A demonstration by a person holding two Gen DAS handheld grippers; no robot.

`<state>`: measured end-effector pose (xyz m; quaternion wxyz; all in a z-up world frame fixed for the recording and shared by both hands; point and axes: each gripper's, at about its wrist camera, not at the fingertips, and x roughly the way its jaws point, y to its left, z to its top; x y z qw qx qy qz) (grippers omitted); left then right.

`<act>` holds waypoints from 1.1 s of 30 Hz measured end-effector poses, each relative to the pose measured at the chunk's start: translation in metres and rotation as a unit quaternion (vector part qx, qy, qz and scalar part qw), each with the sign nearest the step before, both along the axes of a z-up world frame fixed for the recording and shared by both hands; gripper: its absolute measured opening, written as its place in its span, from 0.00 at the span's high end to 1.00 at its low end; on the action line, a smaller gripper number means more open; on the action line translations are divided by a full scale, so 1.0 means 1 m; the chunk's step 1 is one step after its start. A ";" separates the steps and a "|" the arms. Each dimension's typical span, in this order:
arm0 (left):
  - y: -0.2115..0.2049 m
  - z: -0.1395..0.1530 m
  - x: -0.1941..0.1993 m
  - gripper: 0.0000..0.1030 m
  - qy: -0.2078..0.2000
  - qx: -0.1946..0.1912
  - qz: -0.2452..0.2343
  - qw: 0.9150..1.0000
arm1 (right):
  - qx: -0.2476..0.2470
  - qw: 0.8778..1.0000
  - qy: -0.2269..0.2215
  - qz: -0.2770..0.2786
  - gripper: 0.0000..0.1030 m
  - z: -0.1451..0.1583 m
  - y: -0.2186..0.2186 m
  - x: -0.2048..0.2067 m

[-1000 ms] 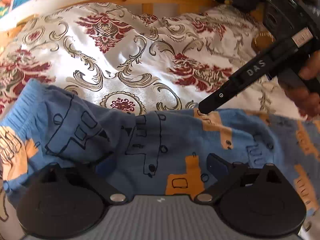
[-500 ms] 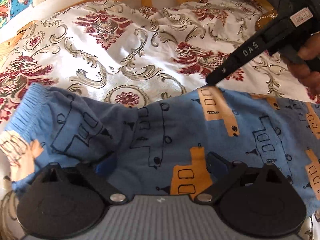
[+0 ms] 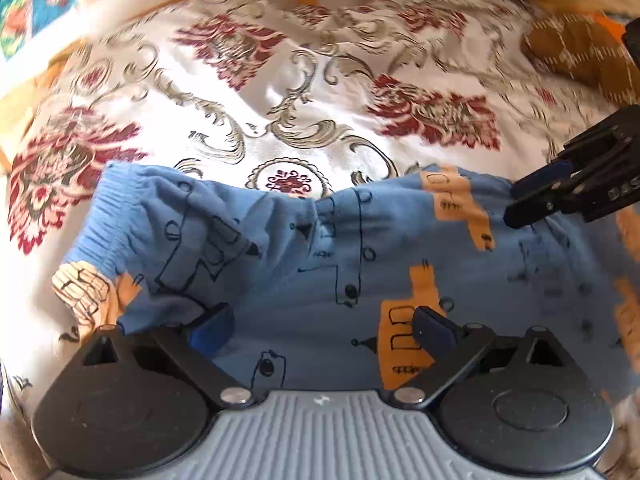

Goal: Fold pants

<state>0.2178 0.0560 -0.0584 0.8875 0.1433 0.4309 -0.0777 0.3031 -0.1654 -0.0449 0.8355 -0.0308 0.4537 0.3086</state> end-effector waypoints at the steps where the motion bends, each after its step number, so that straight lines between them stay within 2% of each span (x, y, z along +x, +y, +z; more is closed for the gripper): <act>1: -0.001 -0.003 -0.001 0.02 -0.006 0.005 -0.006 1.000 | -0.010 1.000 -0.029 -0.007 0.66 -0.004 -0.007 -0.004; 2: 0.000 -0.004 -0.002 0.02 -0.010 0.003 -0.007 1.000 | -0.027 0.997 -0.052 -0.040 0.58 -0.001 -0.014 -0.007; 3: 0.002 -0.002 -0.003 0.03 -0.011 -0.002 -0.008 1.000 | -0.038 0.994 -0.068 -0.081 0.55 0.006 -0.024 -0.010; 4: 0.003 0.001 -0.004 0.03 -0.007 -0.006 -0.006 1.000 | -0.012 0.992 -0.076 -0.103 0.52 0.016 -0.038 -0.017; 6: 0.005 0.011 -0.009 0.03 -0.006 -0.016 0.006 1.000 | 0.039 0.989 -0.071 -0.123 0.33 0.033 -0.060 -0.040; 8: 0.004 0.018 -0.016 0.00 -0.006 -0.022 0.016 1.000 | 0.047 0.988 -0.076 -0.127 0.29 0.043 -0.073 -0.082; 10: -0.001 0.015 -0.022 0.00 0.000 0.005 0.018 1.000 | 0.032 0.987 -0.083 -0.132 0.26 0.039 -0.084 -0.125; 12: -0.009 0.006 -0.029 0.01 -0.002 0.048 0.004 0.999 | 0.024 0.983 -0.068 -0.167 0.19 0.023 -0.104 -0.157; 14: -0.018 0.002 -0.034 0.00 -0.012 0.081 -0.003 0.997 | 0.039 0.970 -0.018 -0.239 0.19 -0.002 -0.137 -0.177; 15: -0.022 0.002 -0.036 0.00 -0.015 0.096 -0.006 0.995 | 0.060 0.963 -0.015 -0.261 0.20 -0.010 -0.153 -0.189; 16: -0.025 0.003 -0.037 0.00 -0.016 0.109 -0.005 0.994 | 0.086 0.959 -0.024 -0.270 0.20 -0.012 -0.167 -0.202; 18: -0.029 0.006 -0.039 0.00 -0.012 0.125 0.006 0.992 | 0.085 0.951 -0.042 -0.294 0.17 -0.005 -0.185 -0.226; 19: -0.031 0.008 -0.039 0.00 -0.006 0.131 0.020 0.991 | 0.079 0.951 -0.056 -0.294 0.14 0.000 -0.188 -0.236; 20: -0.035 0.010 -0.039 0.00 0.003 0.139 0.037 0.990 | 0.074 0.949 -0.070 -0.297 0.03 0.005 -0.192 -0.247; 22: -0.047 0.015 -0.043 0.00 0.008 0.167 0.064 0.984 | 0.088 0.941 -0.087 -0.315 0.01 0.012 -0.200 -0.267; 23: -0.057 0.018 -0.047 0.00 0.000 0.181 0.061 0.982 | 0.098 0.936 -0.084 -0.327 0.01 0.013 -0.204 -0.272; 26: -0.101 0.027 -0.063 0.00 -0.041 0.205 0.006 0.978 | 0.130 0.921 -0.078 -0.358 0.01 0.014 -0.216 -0.285; 27: -0.119 0.031 -0.068 0.00 -0.053 0.199 -0.020 0.978 | 0.129 0.921 -0.079 -0.360 0.01 0.016 -0.221 -0.286; 29: -0.156 0.039 -0.073 0.00 -0.064 0.163 -0.076 0.982 | 0.113 0.920 -0.091 -0.364 0.01 0.022 -0.224 -0.291; 31: -0.195 0.047 -0.074 0.00 -0.054 0.100 -0.144 0.983 | 0.107 0.918 -0.088 -0.372 0.01 0.026 -0.232 -0.293; 33: -0.233 0.055 -0.068 0.00 -0.030 0.049 -0.203 0.978 | 0.120 0.910 -0.070 -0.391 0.01 0.025 -0.246 -0.300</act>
